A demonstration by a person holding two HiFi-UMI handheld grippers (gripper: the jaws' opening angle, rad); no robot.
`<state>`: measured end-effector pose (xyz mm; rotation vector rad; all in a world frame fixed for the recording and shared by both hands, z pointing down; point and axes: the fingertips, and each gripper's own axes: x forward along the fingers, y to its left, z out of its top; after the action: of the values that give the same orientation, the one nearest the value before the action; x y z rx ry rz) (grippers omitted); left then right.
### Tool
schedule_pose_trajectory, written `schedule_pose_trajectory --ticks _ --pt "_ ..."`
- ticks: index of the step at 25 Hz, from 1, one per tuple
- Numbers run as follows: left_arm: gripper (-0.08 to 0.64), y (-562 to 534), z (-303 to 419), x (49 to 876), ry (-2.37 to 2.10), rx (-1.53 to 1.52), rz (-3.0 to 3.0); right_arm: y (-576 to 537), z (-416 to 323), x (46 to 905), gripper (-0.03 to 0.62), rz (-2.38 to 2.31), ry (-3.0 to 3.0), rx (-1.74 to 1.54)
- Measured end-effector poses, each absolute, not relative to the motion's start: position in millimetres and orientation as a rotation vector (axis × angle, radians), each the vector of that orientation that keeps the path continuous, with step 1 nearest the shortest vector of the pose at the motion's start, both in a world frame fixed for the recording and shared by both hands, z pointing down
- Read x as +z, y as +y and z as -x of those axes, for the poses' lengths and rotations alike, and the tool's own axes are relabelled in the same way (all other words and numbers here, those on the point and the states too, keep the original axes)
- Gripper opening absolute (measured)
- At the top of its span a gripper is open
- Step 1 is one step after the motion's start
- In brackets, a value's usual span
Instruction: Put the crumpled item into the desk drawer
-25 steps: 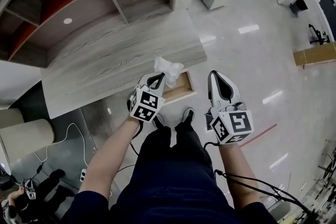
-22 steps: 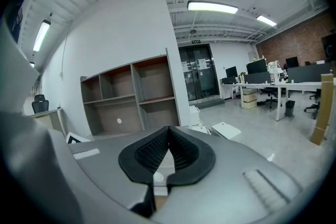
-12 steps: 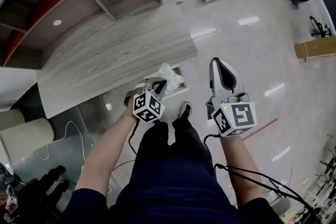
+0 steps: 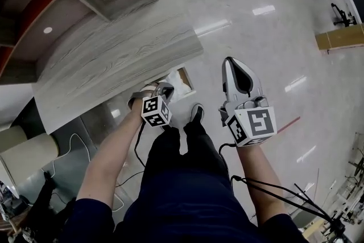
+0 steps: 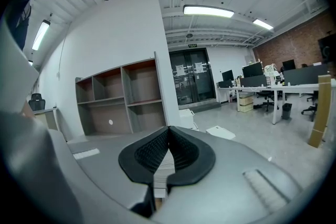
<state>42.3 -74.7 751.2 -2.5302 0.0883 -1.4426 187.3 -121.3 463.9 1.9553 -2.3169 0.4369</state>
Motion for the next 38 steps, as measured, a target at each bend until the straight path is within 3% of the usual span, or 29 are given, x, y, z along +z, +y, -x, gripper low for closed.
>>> schedule_pose_trajectory --ticks 25,38 --pt "0.005 -80.5 -29.9 849.2 0.033 -1.768 2.316 -91.8 -221.8 514.3 0.006 -1.996 -2.17 0.597" --pt "0.009 -99.9 -33.5 793.3 0.378 -1.64 2.476 -103.4 -206.3 500.8 0.006 -1.956 -2.253 0.56"
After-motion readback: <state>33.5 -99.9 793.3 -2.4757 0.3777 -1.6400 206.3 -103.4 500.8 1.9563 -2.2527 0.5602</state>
